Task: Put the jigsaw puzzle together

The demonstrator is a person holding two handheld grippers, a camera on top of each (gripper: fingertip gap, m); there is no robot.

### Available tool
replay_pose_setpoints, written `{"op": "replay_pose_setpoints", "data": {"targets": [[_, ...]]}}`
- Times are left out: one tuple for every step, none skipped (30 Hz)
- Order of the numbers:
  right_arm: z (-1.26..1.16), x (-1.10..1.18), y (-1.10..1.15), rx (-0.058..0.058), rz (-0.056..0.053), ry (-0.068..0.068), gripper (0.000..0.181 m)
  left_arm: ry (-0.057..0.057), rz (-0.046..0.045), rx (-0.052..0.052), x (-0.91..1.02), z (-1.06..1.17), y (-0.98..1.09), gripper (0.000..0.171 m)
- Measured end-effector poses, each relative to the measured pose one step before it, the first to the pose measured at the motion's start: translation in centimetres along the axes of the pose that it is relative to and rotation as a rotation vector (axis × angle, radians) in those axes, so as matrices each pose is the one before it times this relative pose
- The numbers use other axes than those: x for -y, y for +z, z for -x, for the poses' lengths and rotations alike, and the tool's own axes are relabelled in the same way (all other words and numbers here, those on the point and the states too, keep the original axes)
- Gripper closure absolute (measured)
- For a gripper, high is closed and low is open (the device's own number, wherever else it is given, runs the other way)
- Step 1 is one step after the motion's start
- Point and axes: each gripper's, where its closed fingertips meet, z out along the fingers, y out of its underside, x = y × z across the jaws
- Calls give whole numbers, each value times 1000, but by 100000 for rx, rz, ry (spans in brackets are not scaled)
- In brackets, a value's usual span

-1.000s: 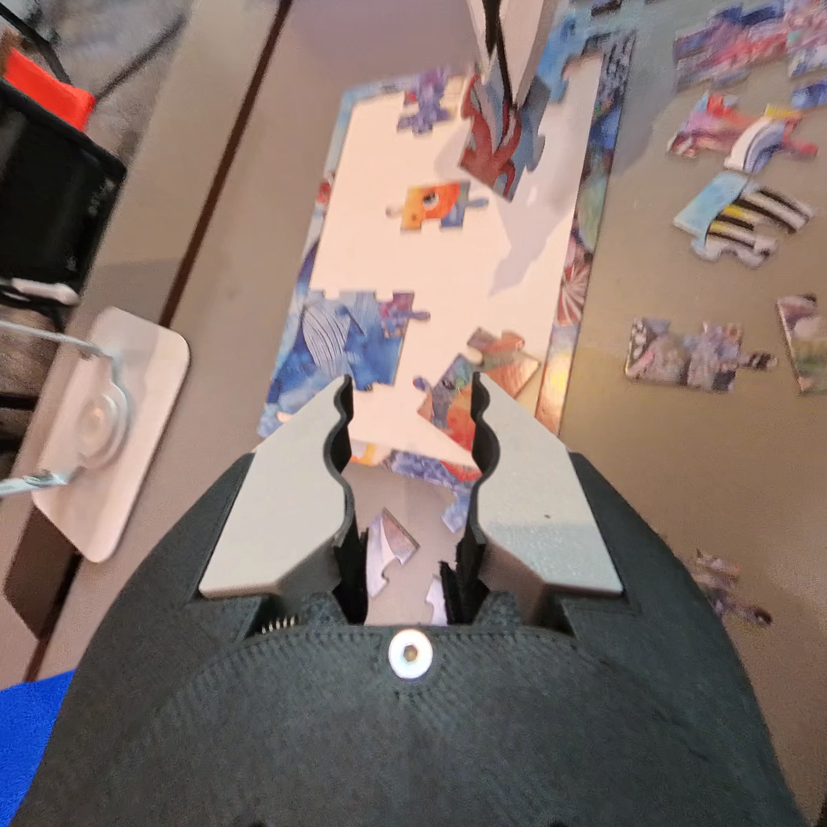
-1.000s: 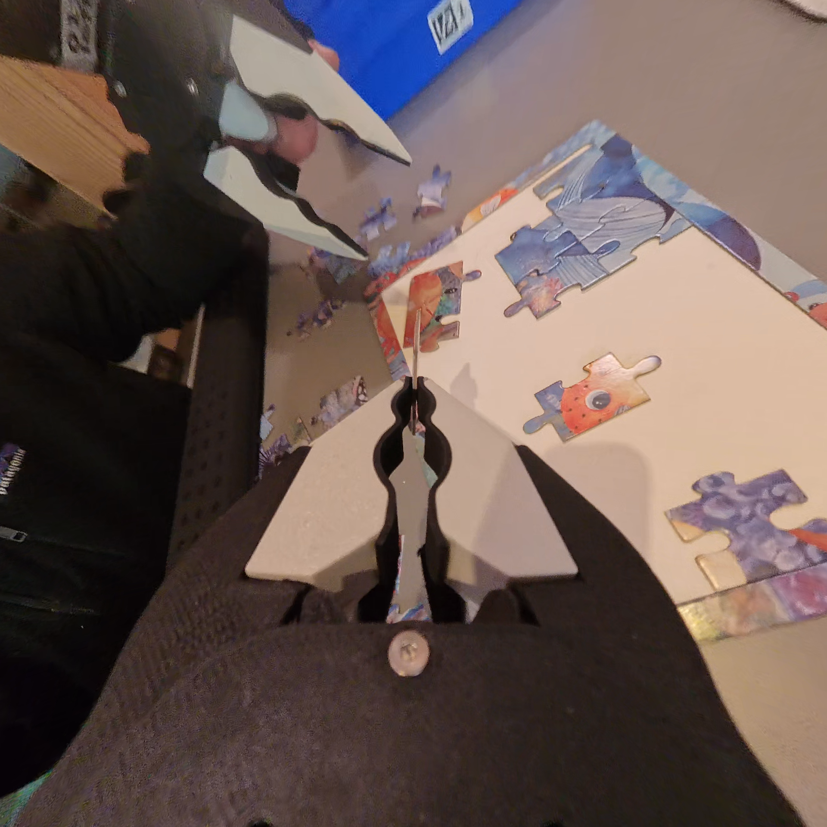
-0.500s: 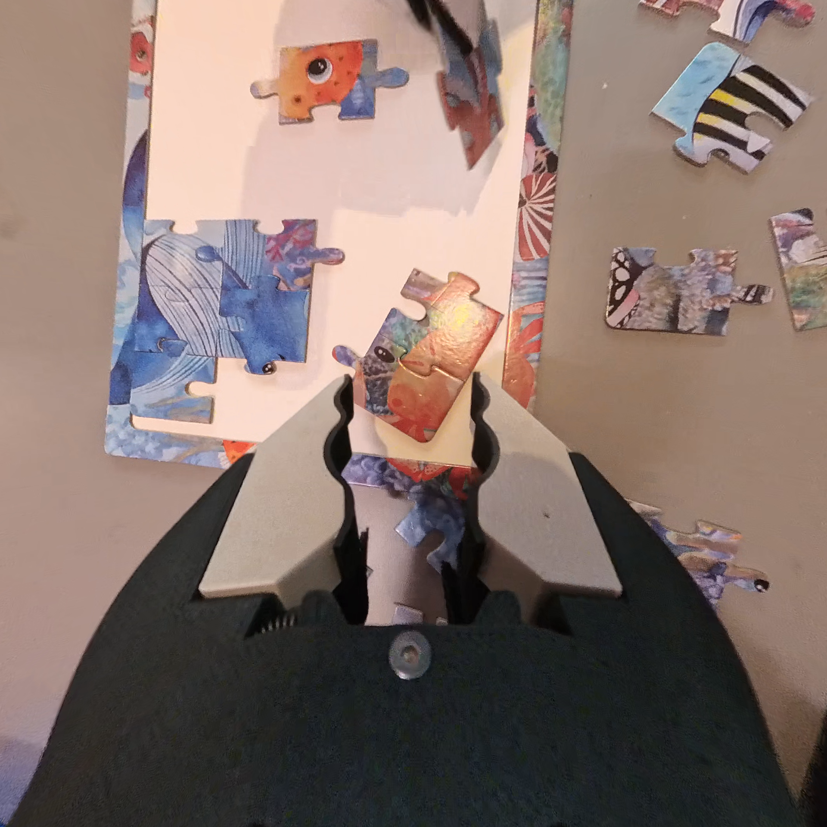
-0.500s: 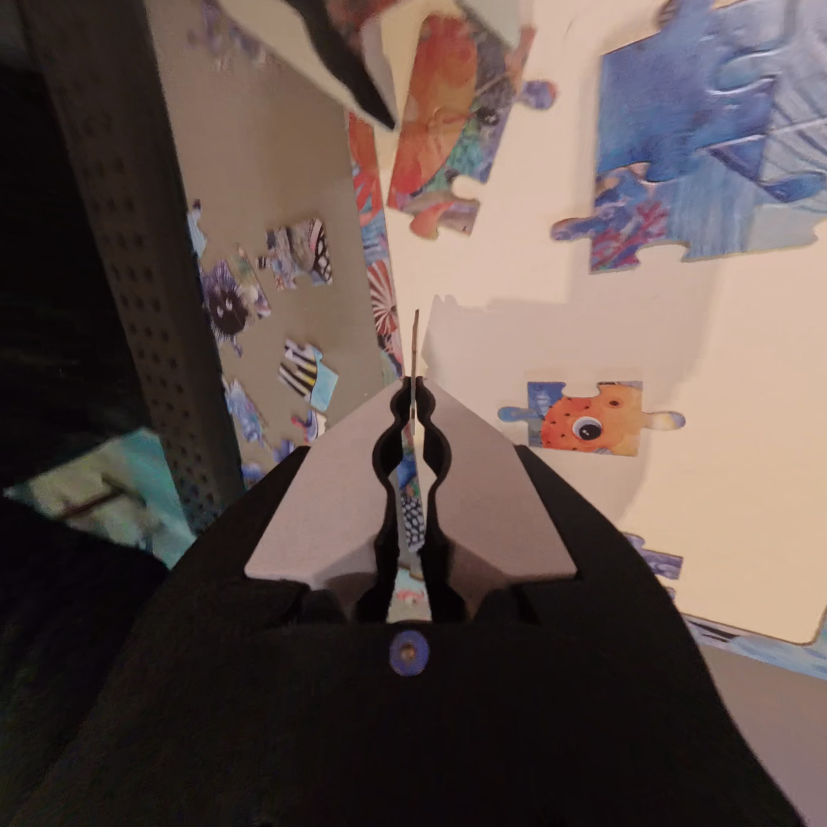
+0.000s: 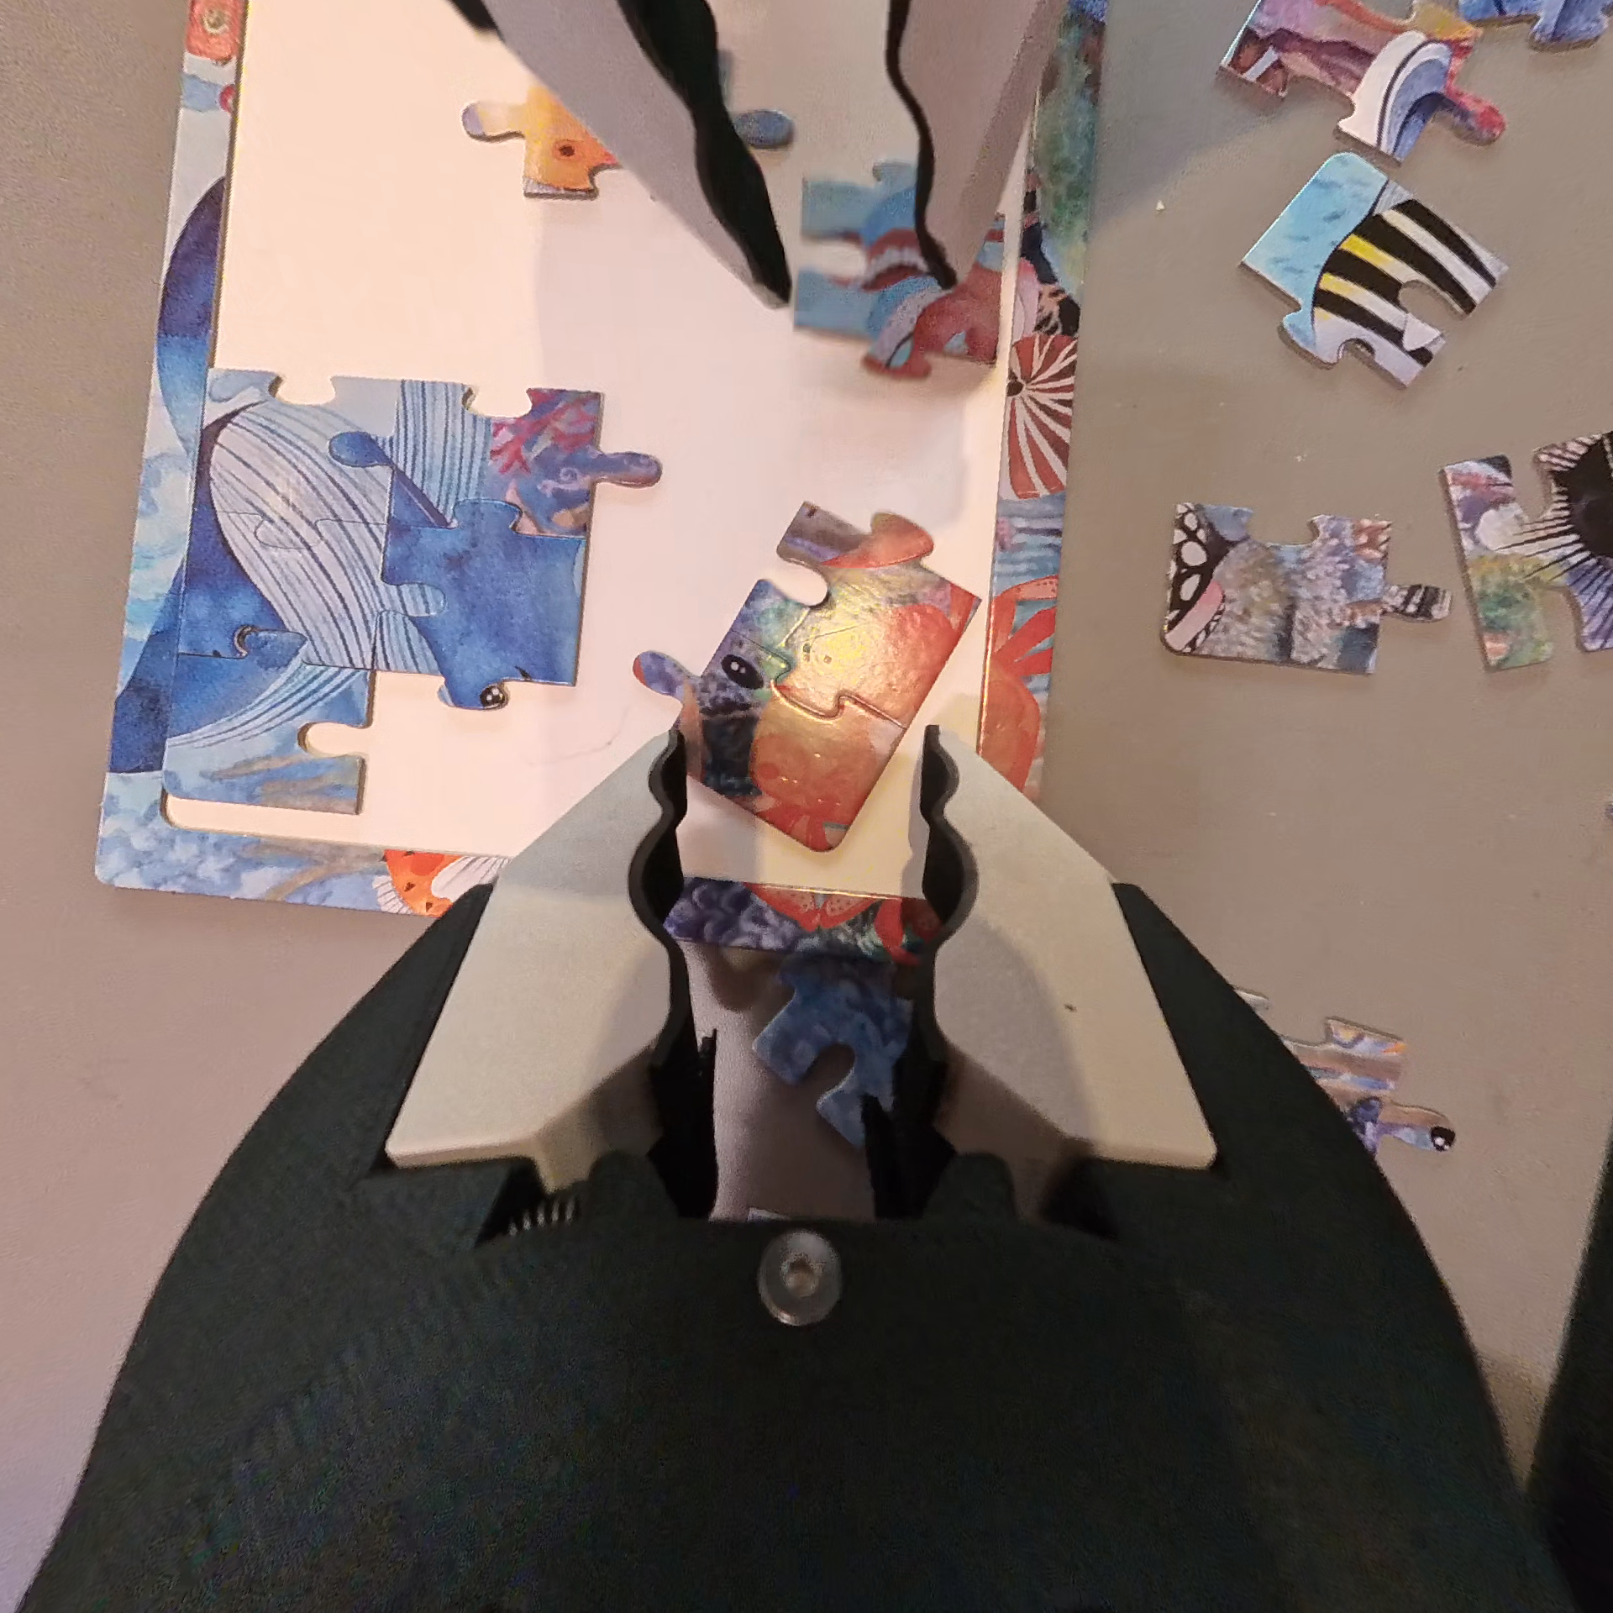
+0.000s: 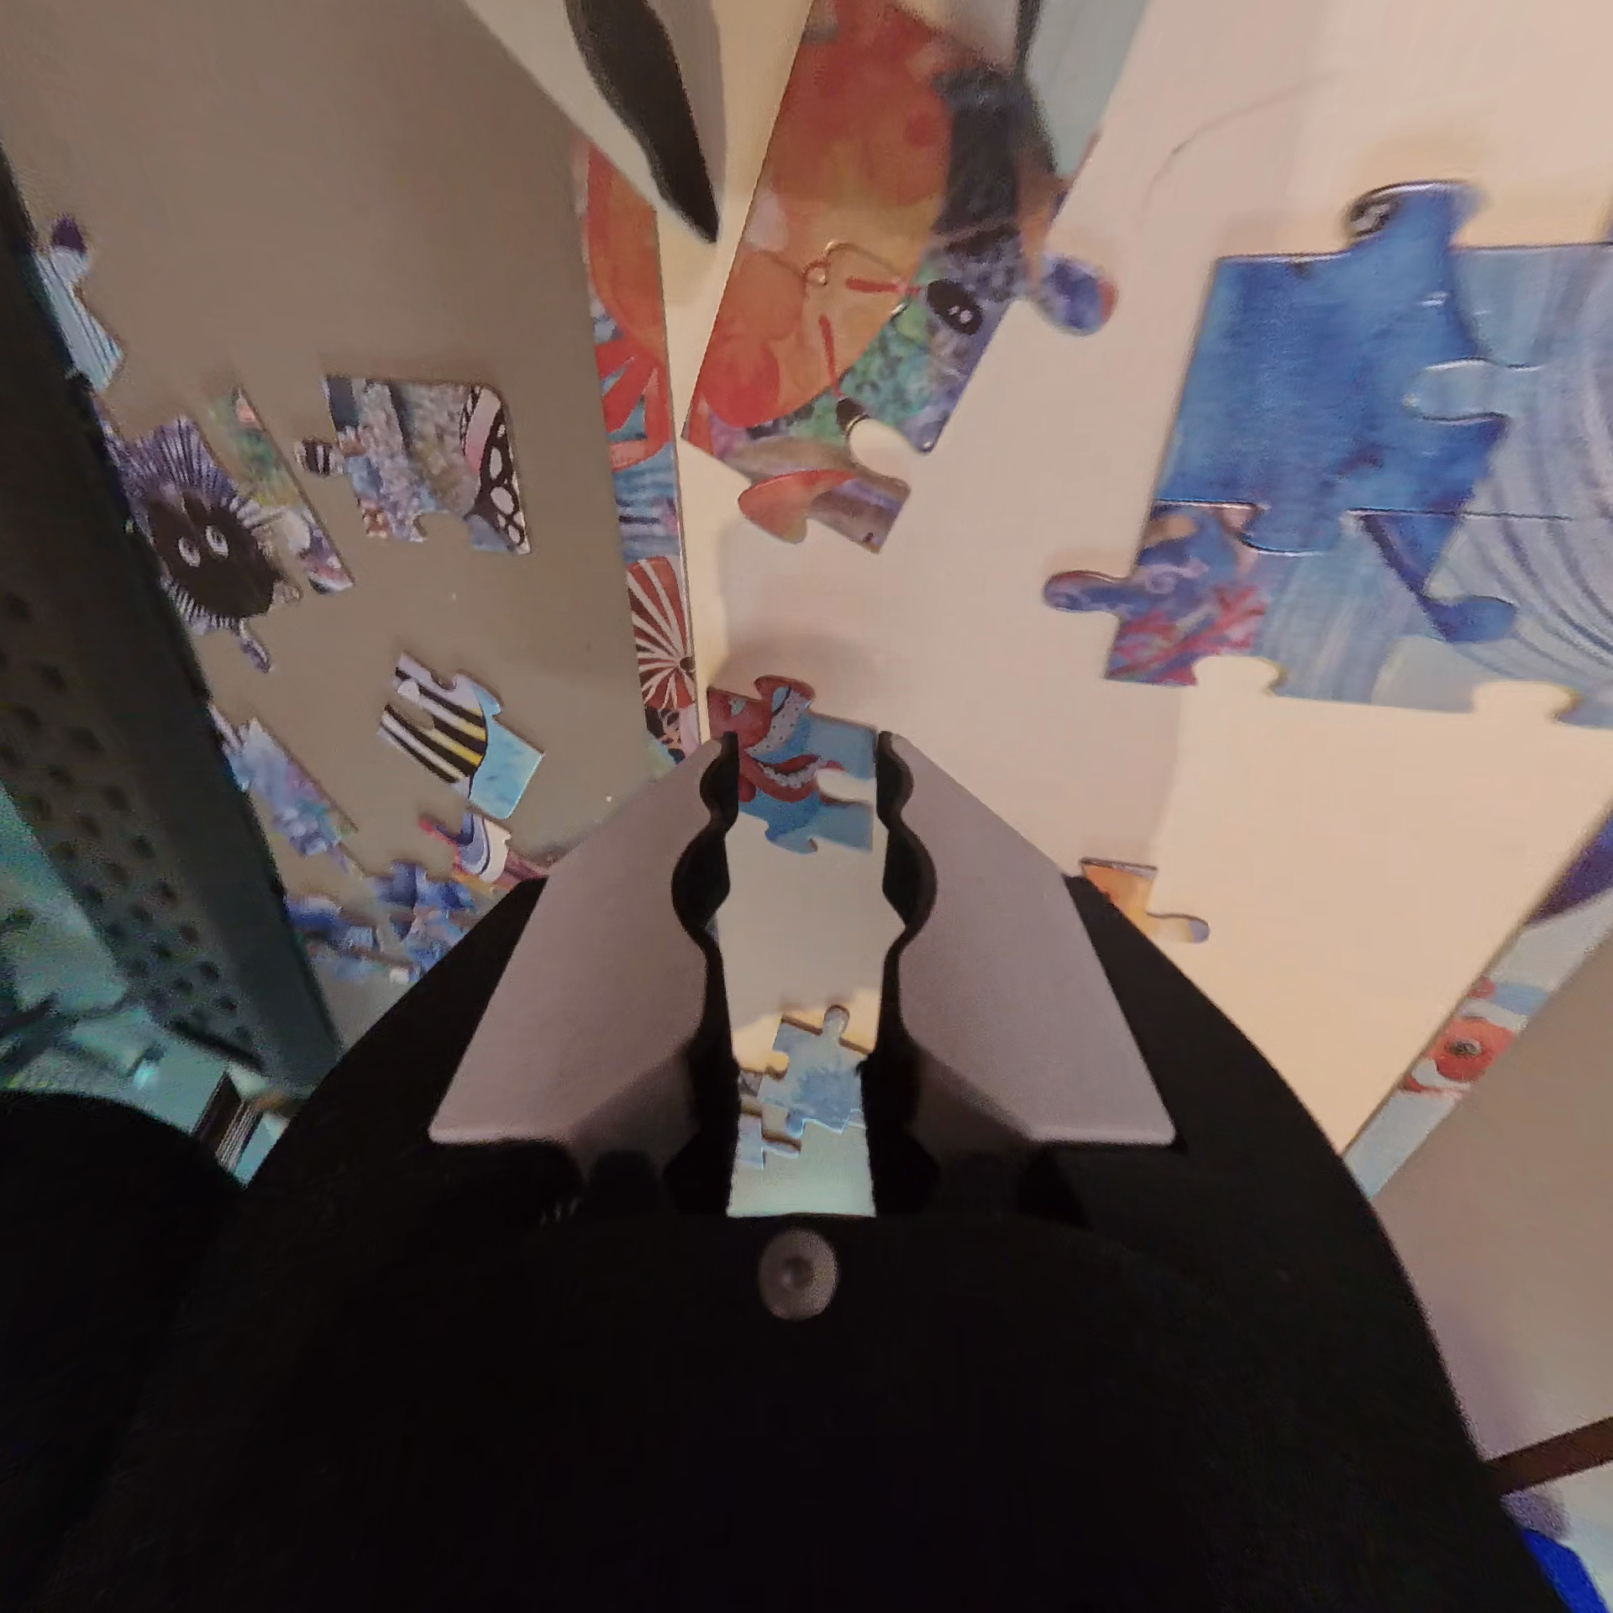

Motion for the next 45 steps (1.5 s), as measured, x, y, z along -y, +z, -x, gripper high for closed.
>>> {"op": "replay_pose_setpoints", "data": {"targets": [[-206,159,-467,-3332,-4716,1442,151,32,-21,235,26,-2,28,119],[-319,161,-551,-4345,-4851,1364,151,-172,-49,194,46,-4,29,119],[-277,189,-616,-4224,-5263,1581,151,50,-44,219,43,-5,26,119],[-62,180,-601,-2890,-5173,2052,151,197,-131,-26,33,-64,16,119],[-79,130,-570,-3430,-4834,1707,150,143,-277,-33,48,-47,23,121],[-231,64,-551,-4731,-4666,1246,150,-202,-364,104,52,-12,38,121],[-57,-39,-494,-3493,-4055,1449,151,-298,-411,216,72,-4,38,123],[111,-116,-400,-2315,-3501,1869,152,108,-421,252,84,-14,44,125],[39,-94,-340,-2669,-3544,2056,151,213,-306,278,90,-28,50,129],[-32,-38,-272,-2777,-3725,2603,151,29,-160,80,80,-51,49,130],[85,-61,-157,-1703,-3451,3075,151,-58,-210,189,112,-38,71,131],[95,-61,-93,-1516,-3514,3100,151,171,-386,-19,127,-82,86,133],[19,67,-26,-1788,-4436,3200,152,336,-316,3,136,-90,82,135],[120,68,32,-678,-4544,3571,153,331,-106,32,116,-78,75,137],[334,-89,123,1307,-3572,3463,155,209,-49,232,102,-46,67,139],[153,-140,142,511,-3379,3174,156,71,-23,152,93,-46,62,141],[-163,-127,93,-1044,-3517,2944,156,280,133,233,58,-57,39,143],[-224,-139,73,-890,-2905,2373,157,204,-6,148,62,-70,37,145],[-210,-149,19,-215,-1727,1485,157,-260,-112,133,77,-34,50,147],[-247,-67,-62,-189,-1266,725,157,-202,-116,-120,94,-48,51,149],[-358,121,-134,-768,-2203,510,157,16,86,-332,66,-62,37,151],[-404,235,-64,-663,-3076,1158,159,-111,68,-553,78,-72,35,154],[-295,160,73,207,-2797,2101,161,-283,107,-480,69,-32,33,157],[-238,1,201,558,-1680,2284,161,-175,287,-755,36,-83,25,160],[-242,-160,232,-38,-527,1127,161,166,534,-612,-23,-82,-26,162],[-255,-256,203,-786,309,-468,160,147,614,177,-64,32,-40,164],[-286,-305,201,-1413,714,-1274,160,-106,925,2551,-149,459,-41,171],[-301,-355,215,-1661,1004,-1171,160,-283,611,359,-143,187,-84,171],[-229,-239,186,-1400,372,-728,161,-832,134,-1194,-125,-21,-105,171],[-72,-147,135,-422,161,-204,161,-360,-559,-1342,-54,-79,-45,171],[-12,-149,85,18,491,-19,160,-551,-710,-661,-18,18,-14,171],[-170,-136,50,-1241,241,-362,160,-607,-401,-311,0,40,-8,171],[-319,-169,39,-2183,228,-853,161,183,298,718,-44,166,-34,171],[-331,-271,98,-2031,705,-1024,161,949,959,2179,-86,344,-77,164],[-239,-267,140,-1156,601,-504,161,816,551,1094,-40,189,-65,158],[-134,-199,138,-161,172,248,161,-353,-592,-130,154,51,-85,150],[-77,-137,123,279,65,567,161,-712,-1223,449,252,146,-93,140],[-124,-81,89,-144,-5,236,162,-713,-804,1056,172,244,-63,127],[-195,-25,19,-835,-151,-270,162,-246,7,-687,23,-31,35,123],[-214,24,-57,-961,-302,-266,161,-164,-41,-927,-24,-96,170,121],[-118,98,-94,-370,-664,42,161,-619,331,-70,-109,46,283,119],[-6,111,-123,341,-816,502,161,-798,474,-785,-159,-49,325,116],[84,72,-81,866,-657,835,161,-401,-2519,-1783,308,-204,17,120],[99,51,-33,715,-508,676,161,-1125,-801,-724,80,-1,-3,121],[42,23,24,181,-201,40,161,-510,-501,745,-4,191,-8,124]]}}
